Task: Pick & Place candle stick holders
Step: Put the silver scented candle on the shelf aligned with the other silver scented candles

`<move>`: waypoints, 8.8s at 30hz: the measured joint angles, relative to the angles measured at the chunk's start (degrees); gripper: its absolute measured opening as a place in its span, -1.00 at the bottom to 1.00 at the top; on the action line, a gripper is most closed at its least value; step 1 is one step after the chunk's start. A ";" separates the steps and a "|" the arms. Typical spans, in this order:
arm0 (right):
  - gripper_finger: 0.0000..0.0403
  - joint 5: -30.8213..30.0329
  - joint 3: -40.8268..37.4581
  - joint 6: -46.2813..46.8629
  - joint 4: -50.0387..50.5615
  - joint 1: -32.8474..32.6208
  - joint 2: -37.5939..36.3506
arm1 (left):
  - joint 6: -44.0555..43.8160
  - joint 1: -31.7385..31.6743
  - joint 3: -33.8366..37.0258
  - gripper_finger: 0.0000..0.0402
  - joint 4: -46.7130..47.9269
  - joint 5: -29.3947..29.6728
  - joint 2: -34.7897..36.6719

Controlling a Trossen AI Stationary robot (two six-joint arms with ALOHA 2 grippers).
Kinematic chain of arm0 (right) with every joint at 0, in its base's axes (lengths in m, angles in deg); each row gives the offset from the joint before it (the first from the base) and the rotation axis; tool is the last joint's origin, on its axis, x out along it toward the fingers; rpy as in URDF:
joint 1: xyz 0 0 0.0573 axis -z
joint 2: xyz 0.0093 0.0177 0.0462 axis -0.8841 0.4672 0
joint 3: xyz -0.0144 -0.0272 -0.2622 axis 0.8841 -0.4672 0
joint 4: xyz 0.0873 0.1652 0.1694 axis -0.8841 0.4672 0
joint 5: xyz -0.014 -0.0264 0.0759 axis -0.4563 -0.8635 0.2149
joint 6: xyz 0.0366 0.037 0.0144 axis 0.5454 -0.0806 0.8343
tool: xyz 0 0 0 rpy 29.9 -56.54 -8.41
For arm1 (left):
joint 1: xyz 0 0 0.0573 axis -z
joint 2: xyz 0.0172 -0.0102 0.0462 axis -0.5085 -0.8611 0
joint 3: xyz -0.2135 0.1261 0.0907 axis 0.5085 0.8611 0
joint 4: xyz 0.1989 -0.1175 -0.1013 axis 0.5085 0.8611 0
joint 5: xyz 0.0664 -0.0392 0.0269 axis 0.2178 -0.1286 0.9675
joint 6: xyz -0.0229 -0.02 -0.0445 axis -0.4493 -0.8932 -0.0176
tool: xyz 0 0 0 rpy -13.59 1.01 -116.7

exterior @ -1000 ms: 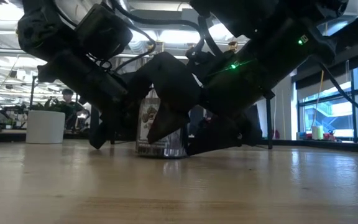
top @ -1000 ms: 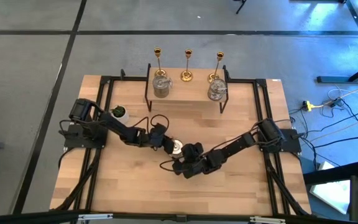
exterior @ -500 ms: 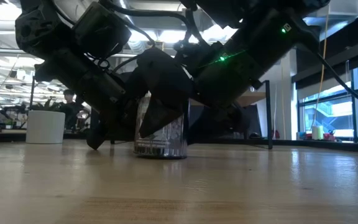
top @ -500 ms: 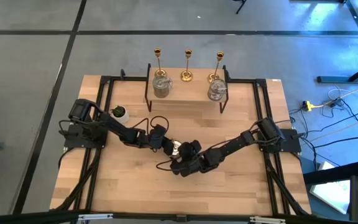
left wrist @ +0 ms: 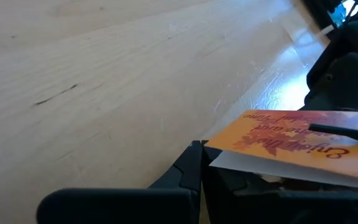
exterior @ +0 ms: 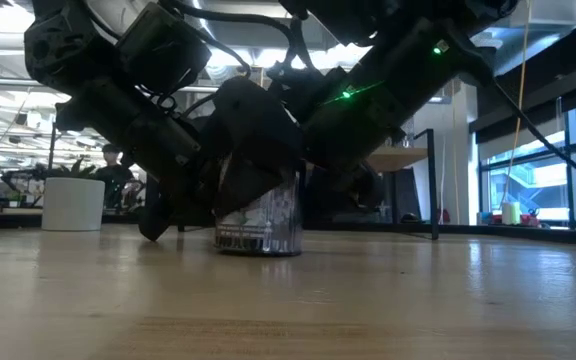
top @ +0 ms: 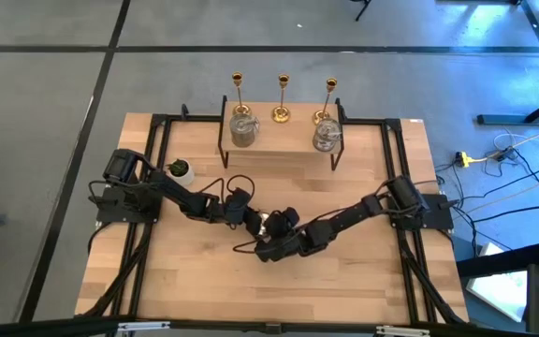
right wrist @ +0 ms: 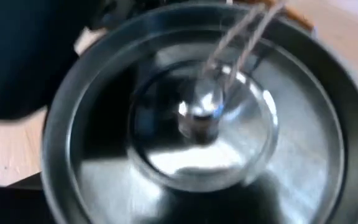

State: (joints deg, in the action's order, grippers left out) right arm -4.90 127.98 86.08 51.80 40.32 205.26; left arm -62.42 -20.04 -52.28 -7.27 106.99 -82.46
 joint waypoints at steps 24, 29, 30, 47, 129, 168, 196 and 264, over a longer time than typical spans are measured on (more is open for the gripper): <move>0.94 0.95 -0.09 1.65 -3.54 2.79 0.00 | -0.37 -0.07 0.09 -0.99 -0.17 -1.54 0.02; 0.94 1.87 -0.09 3.16 -2.67 3.11 -0.13 | -0.34 -0.07 0.13 -0.99 -0.76 -1.58 0.02; 0.93 1.89 -0.09 3.16 -2.67 3.11 -0.13 | -0.20 -0.08 0.15 -0.99 -0.96 -1.63 0.00; 0.77 2.96 0.78 2.47 -1.47 0.54 -1.38 | -0.90 0.19 0.11 -0.99 0.34 2.66 2.67; 0.79 -20.31 27.41 10.41 46.23 26.75 -4.59 | -0.98 7.78 0.15 -0.99 33.35 30.32 38.93; 0.98 -19.56 27.43 -0.36 41.35 26.89 -4.83 | -1.00 7.76 0.15 -0.99 33.74 29.23 38.93; 0.99 -23.52 27.43 -4.04 41.72 29.22 -4.83 | -0.87 7.77 0.15 -0.99 33.76 28.53 38.95; 0.99 -25.20 27.50 0.57 39.82 29.50 -8.14 | -1.89 7.87 0.15 -0.99 33.72 27.75 38.95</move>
State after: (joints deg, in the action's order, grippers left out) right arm -30.10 155.49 86.65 91.62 69.82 197.12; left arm -64.32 -12.17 -52.13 26.45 134.74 -43.51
